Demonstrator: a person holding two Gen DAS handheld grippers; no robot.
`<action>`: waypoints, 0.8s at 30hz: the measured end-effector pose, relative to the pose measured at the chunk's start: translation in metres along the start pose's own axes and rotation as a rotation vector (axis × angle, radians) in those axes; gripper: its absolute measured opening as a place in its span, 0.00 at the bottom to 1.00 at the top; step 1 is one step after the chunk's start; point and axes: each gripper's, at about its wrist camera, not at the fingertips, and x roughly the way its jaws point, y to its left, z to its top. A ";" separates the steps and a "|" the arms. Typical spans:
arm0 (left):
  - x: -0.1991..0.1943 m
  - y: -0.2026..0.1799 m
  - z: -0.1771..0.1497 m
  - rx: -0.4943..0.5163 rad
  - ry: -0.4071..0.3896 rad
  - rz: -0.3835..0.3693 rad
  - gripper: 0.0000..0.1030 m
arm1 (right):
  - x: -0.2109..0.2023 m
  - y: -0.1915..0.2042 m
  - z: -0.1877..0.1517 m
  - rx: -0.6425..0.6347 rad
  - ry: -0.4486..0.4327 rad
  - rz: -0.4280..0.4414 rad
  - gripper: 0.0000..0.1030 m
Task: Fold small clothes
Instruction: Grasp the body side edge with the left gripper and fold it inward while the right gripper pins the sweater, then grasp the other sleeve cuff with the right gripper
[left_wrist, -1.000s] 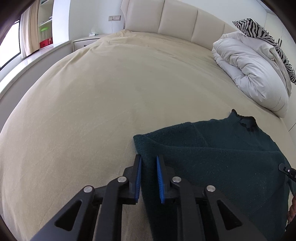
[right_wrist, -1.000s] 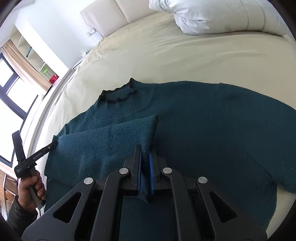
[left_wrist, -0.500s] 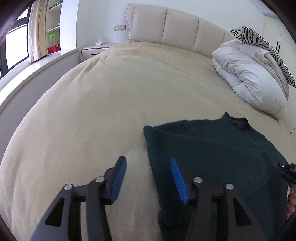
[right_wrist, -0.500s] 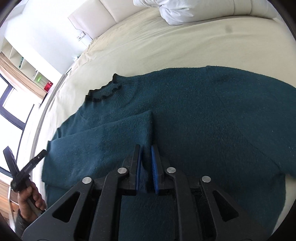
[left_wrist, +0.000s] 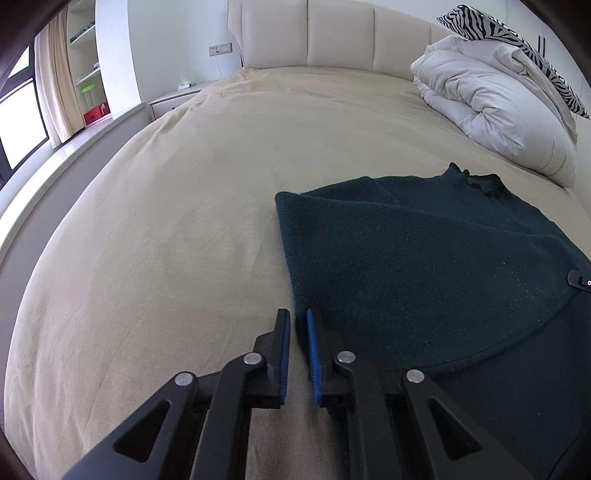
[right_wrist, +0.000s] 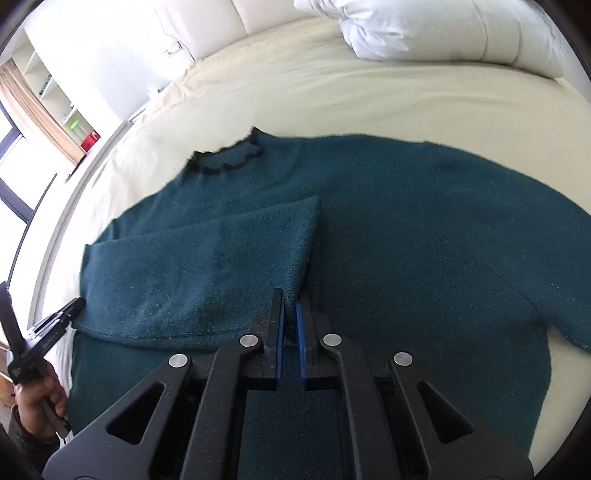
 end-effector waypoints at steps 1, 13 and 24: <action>0.001 -0.001 -0.001 0.006 -0.001 0.006 0.11 | -0.002 0.004 -0.001 -0.003 -0.009 0.001 0.04; -0.033 0.001 0.002 -0.003 -0.068 0.075 0.32 | 0.001 -0.027 -0.007 0.094 -0.011 0.034 0.13; -0.095 -0.047 -0.008 -0.069 -0.125 -0.249 0.88 | -0.149 -0.171 -0.069 0.385 -0.323 -0.031 0.74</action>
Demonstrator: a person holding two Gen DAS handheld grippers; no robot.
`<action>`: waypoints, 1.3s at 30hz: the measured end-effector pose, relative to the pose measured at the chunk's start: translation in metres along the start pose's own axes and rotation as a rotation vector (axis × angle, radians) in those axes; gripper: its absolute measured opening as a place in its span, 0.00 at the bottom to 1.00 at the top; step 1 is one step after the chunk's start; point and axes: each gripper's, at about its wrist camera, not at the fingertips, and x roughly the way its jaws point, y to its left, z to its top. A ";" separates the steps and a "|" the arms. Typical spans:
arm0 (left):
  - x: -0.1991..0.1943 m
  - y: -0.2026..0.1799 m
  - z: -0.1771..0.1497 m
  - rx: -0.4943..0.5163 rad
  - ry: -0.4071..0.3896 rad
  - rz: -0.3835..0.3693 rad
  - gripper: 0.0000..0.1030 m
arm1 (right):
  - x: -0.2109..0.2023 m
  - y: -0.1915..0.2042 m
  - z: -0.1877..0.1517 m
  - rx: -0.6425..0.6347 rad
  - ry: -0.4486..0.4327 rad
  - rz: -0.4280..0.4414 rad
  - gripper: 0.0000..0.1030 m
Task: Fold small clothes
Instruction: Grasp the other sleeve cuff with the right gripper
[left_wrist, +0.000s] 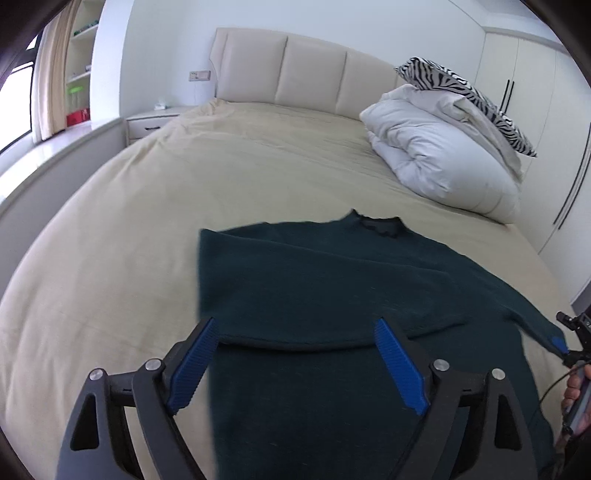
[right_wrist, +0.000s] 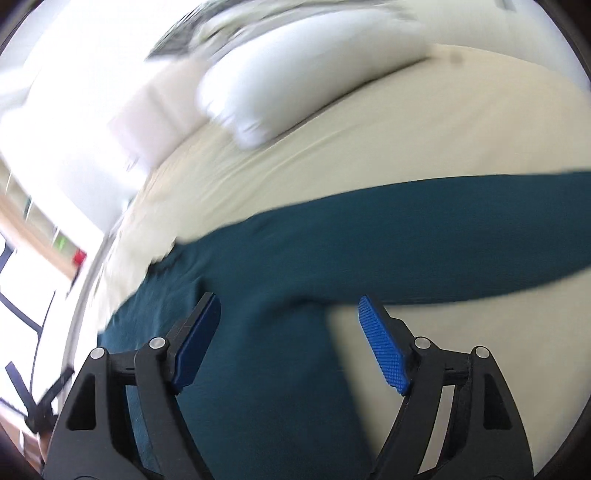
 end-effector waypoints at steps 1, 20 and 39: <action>0.001 -0.010 -0.004 0.007 0.004 -0.022 0.90 | -0.014 -0.030 0.004 0.076 -0.026 -0.015 0.74; -0.040 -0.108 -0.016 0.199 -0.188 -0.001 1.00 | -0.041 -0.267 0.054 0.641 -0.163 0.001 0.32; -0.009 -0.011 -0.020 -0.122 0.009 -0.129 1.00 | 0.038 0.149 0.033 -0.663 -0.007 -0.150 0.13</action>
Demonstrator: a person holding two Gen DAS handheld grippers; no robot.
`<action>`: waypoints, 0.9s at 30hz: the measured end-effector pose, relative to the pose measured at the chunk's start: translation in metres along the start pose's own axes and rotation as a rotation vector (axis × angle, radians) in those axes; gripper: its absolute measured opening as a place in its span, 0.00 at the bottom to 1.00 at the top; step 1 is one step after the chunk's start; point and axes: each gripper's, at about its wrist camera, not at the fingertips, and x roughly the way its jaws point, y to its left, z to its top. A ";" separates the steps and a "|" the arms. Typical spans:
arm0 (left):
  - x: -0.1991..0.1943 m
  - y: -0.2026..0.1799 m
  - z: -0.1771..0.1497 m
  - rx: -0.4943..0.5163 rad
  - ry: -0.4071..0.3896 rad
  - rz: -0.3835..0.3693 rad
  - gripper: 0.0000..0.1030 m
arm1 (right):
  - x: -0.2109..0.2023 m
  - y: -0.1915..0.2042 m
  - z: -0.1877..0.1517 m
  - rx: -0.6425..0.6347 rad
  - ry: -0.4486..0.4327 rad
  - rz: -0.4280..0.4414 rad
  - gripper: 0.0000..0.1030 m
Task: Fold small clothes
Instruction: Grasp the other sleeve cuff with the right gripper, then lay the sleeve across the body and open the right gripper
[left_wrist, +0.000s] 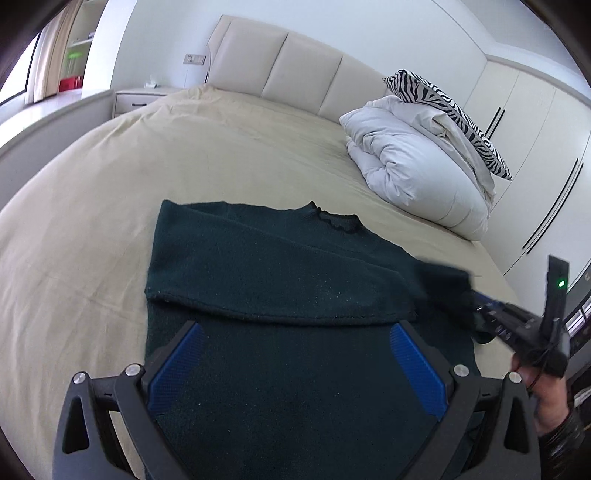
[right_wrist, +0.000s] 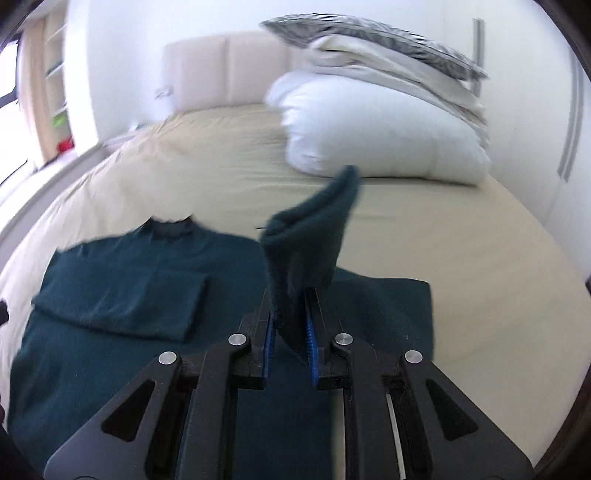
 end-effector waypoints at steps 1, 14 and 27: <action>0.004 0.003 -0.001 -0.019 0.015 -0.009 1.00 | 0.013 0.028 -0.001 -0.056 0.027 0.023 0.12; 0.095 -0.062 -0.005 -0.007 0.246 -0.156 0.85 | 0.021 0.090 -0.087 -0.070 0.108 0.271 0.70; 0.168 -0.124 -0.007 -0.048 0.411 -0.200 0.57 | 0.020 -0.043 -0.161 0.557 0.114 0.489 0.66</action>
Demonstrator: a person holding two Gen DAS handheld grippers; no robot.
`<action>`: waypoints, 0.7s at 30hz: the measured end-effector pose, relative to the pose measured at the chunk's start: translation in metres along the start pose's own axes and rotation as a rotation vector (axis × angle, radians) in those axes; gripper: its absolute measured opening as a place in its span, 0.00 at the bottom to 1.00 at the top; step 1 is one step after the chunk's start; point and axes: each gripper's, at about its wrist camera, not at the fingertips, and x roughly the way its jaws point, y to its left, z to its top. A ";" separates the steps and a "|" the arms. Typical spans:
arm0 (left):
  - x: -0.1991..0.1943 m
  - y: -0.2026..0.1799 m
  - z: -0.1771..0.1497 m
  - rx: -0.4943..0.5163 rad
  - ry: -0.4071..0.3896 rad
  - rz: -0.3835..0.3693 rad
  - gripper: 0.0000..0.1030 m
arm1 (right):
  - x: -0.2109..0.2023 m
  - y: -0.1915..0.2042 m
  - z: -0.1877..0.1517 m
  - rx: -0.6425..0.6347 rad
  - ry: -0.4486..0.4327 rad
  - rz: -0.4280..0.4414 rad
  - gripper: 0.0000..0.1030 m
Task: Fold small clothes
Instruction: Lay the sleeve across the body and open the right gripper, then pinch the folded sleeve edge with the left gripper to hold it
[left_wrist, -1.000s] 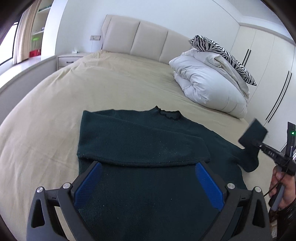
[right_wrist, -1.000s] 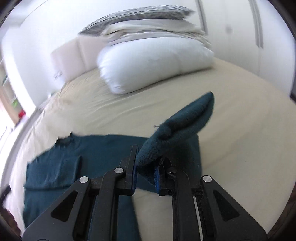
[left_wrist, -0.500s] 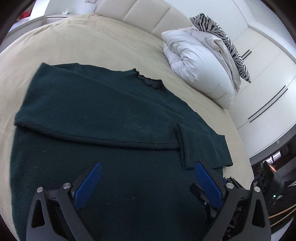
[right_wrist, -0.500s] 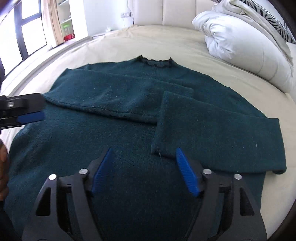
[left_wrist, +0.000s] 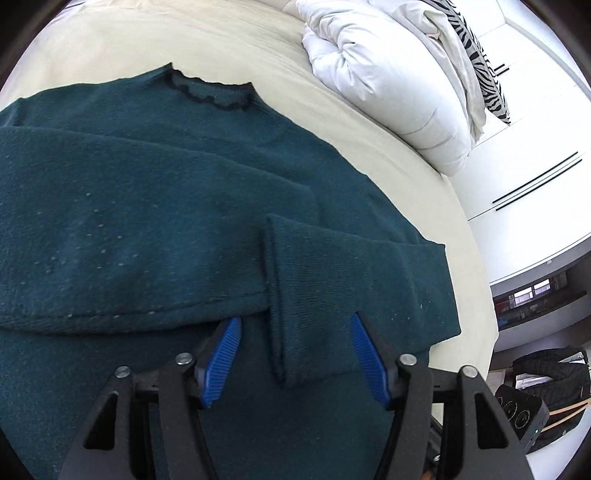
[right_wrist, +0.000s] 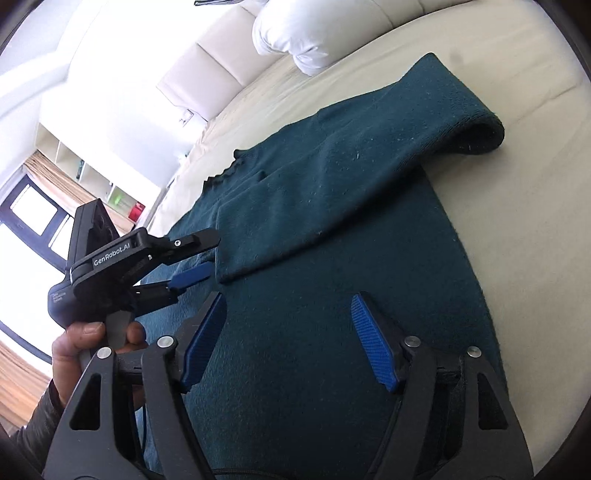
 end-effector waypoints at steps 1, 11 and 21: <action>0.001 -0.002 -0.001 0.001 0.007 -0.001 0.52 | 0.001 0.000 -0.001 -0.010 -0.004 -0.001 0.66; 0.002 0.001 0.002 -0.019 0.017 0.044 0.22 | 0.009 -0.008 -0.002 -0.008 -0.017 0.027 0.65; -0.031 -0.019 0.012 0.101 -0.080 0.047 0.07 | 0.001 -0.009 -0.004 0.010 -0.027 0.037 0.61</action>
